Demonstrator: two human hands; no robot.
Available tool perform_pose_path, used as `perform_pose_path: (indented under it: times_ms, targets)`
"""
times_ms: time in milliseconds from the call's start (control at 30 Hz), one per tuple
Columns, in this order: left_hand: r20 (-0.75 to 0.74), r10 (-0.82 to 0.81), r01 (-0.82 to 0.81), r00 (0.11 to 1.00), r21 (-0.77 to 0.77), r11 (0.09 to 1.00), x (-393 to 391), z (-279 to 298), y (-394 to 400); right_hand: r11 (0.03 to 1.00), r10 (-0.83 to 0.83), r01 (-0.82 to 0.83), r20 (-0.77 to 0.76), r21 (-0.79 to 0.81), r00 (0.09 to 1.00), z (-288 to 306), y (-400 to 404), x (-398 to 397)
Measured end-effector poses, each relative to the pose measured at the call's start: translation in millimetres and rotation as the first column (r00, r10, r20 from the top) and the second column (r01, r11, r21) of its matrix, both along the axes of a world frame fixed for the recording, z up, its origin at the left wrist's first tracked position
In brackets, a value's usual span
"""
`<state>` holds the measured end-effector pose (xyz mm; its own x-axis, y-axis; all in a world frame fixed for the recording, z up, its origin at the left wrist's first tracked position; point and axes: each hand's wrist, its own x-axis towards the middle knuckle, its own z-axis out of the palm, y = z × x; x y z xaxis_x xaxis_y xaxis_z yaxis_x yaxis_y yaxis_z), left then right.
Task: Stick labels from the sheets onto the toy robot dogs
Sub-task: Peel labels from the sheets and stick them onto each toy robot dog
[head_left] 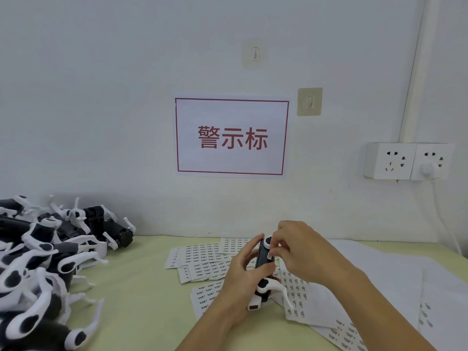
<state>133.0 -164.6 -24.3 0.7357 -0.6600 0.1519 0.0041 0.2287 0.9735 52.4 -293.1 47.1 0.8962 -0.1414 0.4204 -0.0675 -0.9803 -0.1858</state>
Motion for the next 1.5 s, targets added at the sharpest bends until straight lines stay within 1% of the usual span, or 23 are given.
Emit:
perform_pose_path:
  times_ms: [733, 1200, 1500]
  targets:
    - [0.037, 0.028, -0.029, 0.999, 0.028, 0.999, 1.9, -3.9, -2.1, 0.998, -0.035, 0.036, 0.035, -0.05, 0.999, -1.1, 2.8, 0.1]
    - [0.059, 0.016, -0.017, 0.998, 0.015, 1.0, 1.5, -3.5, -0.8, 0.983, -0.14, 0.147, 0.063, -0.112, 0.988, 0.2, 5.6, -0.2]
    - [0.043, -0.003, 0.003, 0.999, -0.007, 1.0, -0.4, -1.1, 0.3, 0.968, -0.215, 0.224, 0.09, -0.111, 0.973, 0.2, 8.3, 3.2]
